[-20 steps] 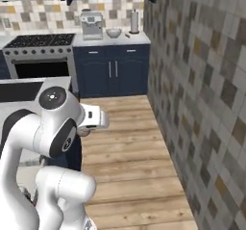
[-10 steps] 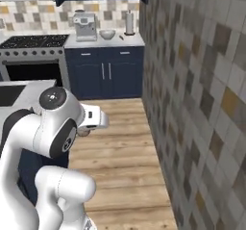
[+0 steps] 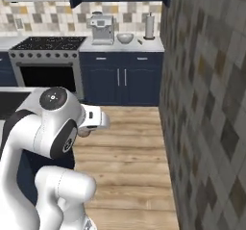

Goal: Pick the egg and butter from the fridge and place them by the bowl for mixing.

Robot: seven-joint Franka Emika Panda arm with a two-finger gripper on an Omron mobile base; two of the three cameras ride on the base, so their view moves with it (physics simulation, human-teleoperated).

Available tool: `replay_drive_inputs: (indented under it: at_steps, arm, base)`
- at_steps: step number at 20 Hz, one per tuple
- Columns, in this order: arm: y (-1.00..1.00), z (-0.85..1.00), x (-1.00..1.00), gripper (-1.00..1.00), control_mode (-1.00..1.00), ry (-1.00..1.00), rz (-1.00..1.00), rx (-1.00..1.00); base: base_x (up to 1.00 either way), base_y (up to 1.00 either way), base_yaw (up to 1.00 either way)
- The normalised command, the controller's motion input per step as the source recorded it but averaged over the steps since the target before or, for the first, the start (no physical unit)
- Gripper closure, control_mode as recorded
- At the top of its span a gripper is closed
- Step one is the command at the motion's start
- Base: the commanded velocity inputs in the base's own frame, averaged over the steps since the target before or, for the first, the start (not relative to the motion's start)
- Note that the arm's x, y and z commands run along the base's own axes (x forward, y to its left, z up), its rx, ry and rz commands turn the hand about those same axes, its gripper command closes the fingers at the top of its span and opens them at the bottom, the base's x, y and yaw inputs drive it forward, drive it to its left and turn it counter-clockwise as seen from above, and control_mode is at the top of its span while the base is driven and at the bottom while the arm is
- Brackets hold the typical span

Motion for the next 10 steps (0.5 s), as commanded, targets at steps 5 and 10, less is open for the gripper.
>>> replay_drive_inputs:
  at_steps: [5,10]
  arm:
    - [0.00,0.00,0.00,1.00,1.00,0.00,0.00,0.00]
    - [0.00,0.00,0.00,1.00,1.00,0.00,0.00,0.00]
  base:
    - [0.79,-0.12,0.24]
    - [0.80,-0.22,0.12]
